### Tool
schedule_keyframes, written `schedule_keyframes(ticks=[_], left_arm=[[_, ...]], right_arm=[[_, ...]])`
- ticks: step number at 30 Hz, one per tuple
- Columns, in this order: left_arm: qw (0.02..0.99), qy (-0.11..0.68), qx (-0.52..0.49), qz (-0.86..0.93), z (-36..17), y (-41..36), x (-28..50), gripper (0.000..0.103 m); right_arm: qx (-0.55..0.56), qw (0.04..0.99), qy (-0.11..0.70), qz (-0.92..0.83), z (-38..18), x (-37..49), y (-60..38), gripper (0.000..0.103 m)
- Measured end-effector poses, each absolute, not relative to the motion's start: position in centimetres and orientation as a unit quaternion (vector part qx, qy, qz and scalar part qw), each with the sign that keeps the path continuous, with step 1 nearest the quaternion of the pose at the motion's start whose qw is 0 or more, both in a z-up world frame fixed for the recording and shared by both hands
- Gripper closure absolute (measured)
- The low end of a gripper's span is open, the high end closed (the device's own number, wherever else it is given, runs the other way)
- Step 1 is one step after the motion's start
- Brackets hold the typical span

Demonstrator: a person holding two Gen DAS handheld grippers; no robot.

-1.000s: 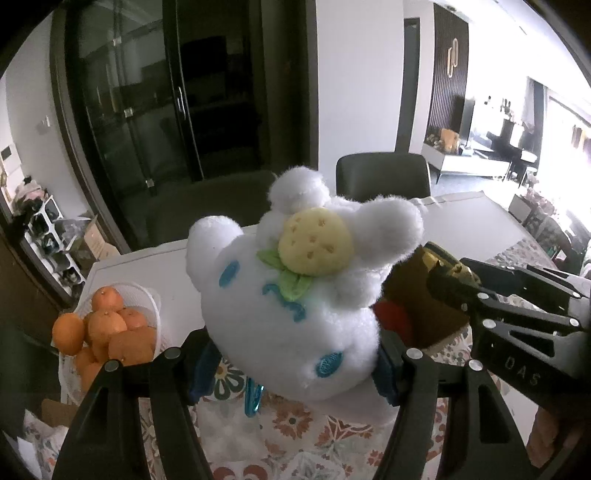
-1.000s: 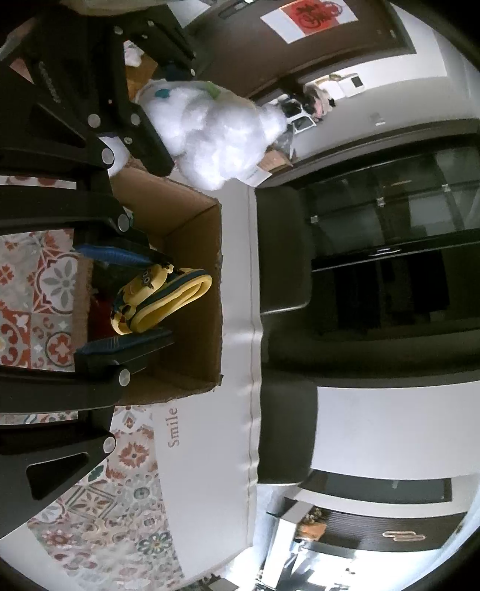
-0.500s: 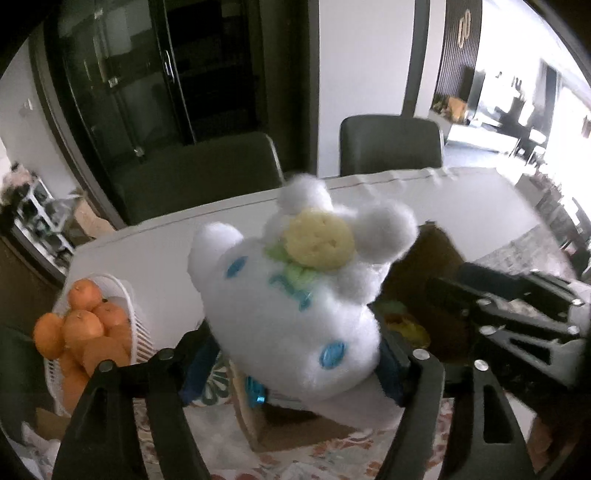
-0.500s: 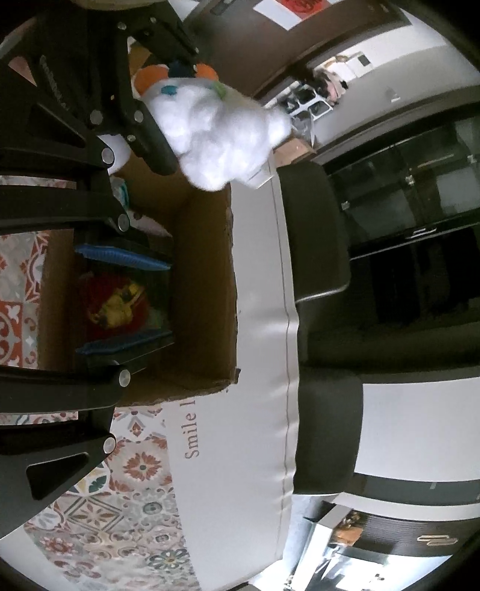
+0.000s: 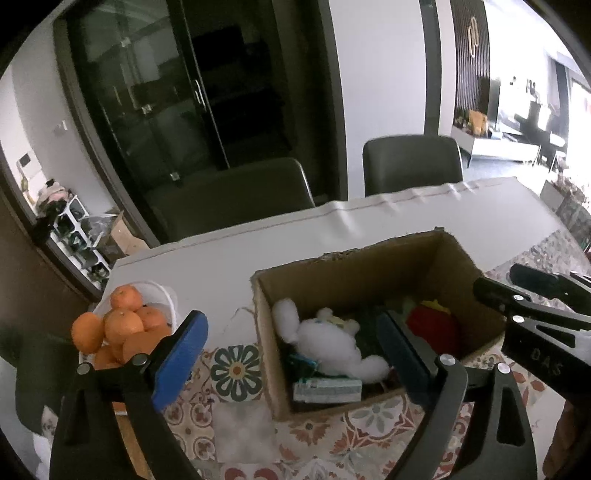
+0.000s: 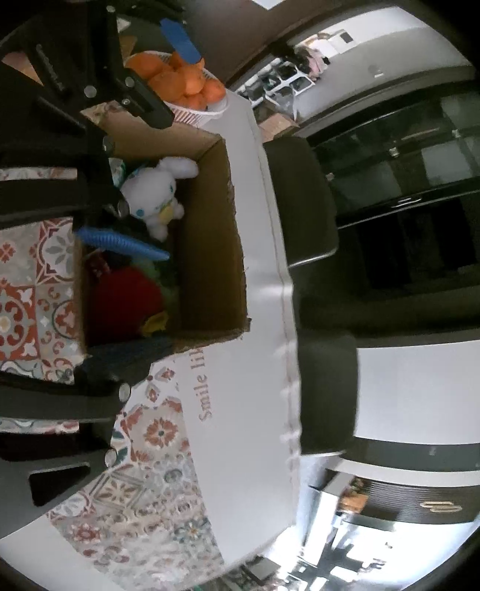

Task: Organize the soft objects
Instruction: 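Move the right tool toward the gold biscuit packet on the runner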

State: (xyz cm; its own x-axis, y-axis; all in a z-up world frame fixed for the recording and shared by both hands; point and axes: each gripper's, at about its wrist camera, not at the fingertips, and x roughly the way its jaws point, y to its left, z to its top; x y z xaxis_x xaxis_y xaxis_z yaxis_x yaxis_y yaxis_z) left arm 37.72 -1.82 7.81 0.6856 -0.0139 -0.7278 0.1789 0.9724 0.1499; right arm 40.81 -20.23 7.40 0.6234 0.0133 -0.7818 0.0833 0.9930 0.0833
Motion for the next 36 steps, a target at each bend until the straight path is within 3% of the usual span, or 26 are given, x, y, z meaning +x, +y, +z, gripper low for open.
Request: schedule_keyframes(ticks=[13, 23, 36], left_arm=[[0.946, 0.314, 0.078, 0.006, 10.2, 0.5, 28.8, 0.000], [0.952, 0.300, 0.059, -0.005, 9.6, 0.5, 22.5, 0.000], [0.944, 0.315, 0.085, -0.049, 6.3, -3.0, 16.5, 0.000]], right_arm=[[0.010, 0.927, 0.371, -0.047, 10.7, 31.9, -18.1, 0.039], [-0.008, 0.933, 0.355, -0.063, 10.9, 25.2, -18.1, 0.019], [0.003, 0.922, 0.373, -0.106, 8.0, 17.4, -21.4, 0.019]])
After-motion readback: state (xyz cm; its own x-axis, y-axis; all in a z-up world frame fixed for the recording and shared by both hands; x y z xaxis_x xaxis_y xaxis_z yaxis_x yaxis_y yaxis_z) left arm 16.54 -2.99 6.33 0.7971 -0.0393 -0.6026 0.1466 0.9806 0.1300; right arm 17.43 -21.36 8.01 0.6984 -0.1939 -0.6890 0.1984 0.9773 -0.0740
